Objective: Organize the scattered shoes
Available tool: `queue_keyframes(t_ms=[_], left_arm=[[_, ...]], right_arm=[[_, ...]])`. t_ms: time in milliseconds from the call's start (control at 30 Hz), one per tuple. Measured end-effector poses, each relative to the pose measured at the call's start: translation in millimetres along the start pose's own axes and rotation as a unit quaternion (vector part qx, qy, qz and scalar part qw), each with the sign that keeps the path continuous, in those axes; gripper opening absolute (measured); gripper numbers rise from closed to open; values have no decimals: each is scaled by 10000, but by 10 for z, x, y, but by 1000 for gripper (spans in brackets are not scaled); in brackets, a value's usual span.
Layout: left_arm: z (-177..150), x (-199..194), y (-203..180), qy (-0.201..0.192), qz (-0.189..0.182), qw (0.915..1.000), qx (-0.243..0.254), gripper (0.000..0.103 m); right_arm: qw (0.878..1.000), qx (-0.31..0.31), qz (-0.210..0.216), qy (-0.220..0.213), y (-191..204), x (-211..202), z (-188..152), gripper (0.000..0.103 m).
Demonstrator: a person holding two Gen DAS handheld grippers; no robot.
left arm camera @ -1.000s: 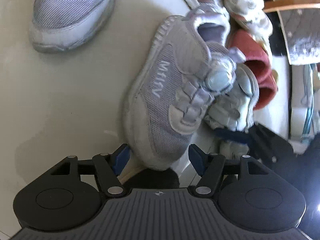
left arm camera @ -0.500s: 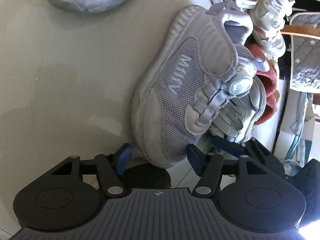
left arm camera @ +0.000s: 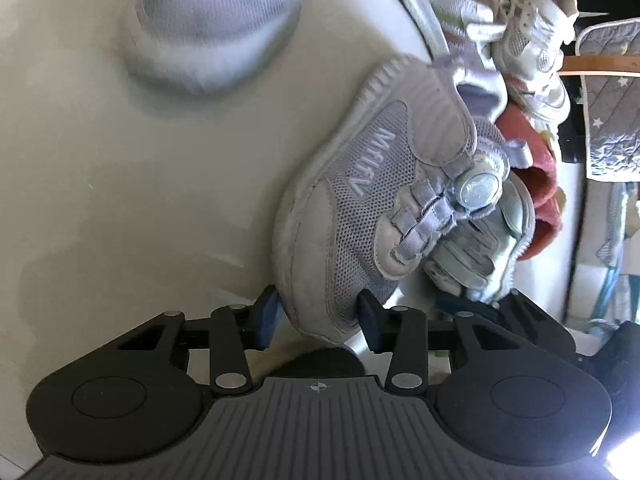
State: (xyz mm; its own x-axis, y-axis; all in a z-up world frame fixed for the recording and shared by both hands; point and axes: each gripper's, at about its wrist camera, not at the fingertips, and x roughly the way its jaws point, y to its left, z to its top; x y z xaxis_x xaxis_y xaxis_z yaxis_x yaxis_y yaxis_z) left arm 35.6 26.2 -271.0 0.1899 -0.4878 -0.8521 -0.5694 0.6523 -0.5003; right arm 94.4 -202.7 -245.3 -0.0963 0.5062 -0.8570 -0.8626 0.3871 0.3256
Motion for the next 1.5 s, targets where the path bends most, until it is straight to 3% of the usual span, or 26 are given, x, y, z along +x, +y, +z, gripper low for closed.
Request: queue_keyframes(t_ms=[167,467,667,900,1033,1233,1500], left_arm=[[73,-158,95,-312,205,9993,14,36],[45,-435,-162,-521,535,9916,1059,41],[96,-467,-270,-688,588,9892,1153,42],[109,-476,-282,-602,719,9902,1033,46],[145,-549,-418,-710,467,9917,961,48],[278,-668,-798,-1220,-94,9874,1005,62],[464,-458,-1129,-1551,252,9796,1251,66]], right_arm=[[10000,-25,7,-7,18,19,-5,95],[10000,-31,-44,6,33,14,-38,95],[10000,-30,-13,6,51,-44,-22,95],[10000,1,-12,-55,38,-59,-63,98],[10000,4,-11,-60,30,-56,-82,98],[10000,-5,-25,-61,30,-52,-97,98],[10000,3,-21,-59,28,-33,-110,98]])
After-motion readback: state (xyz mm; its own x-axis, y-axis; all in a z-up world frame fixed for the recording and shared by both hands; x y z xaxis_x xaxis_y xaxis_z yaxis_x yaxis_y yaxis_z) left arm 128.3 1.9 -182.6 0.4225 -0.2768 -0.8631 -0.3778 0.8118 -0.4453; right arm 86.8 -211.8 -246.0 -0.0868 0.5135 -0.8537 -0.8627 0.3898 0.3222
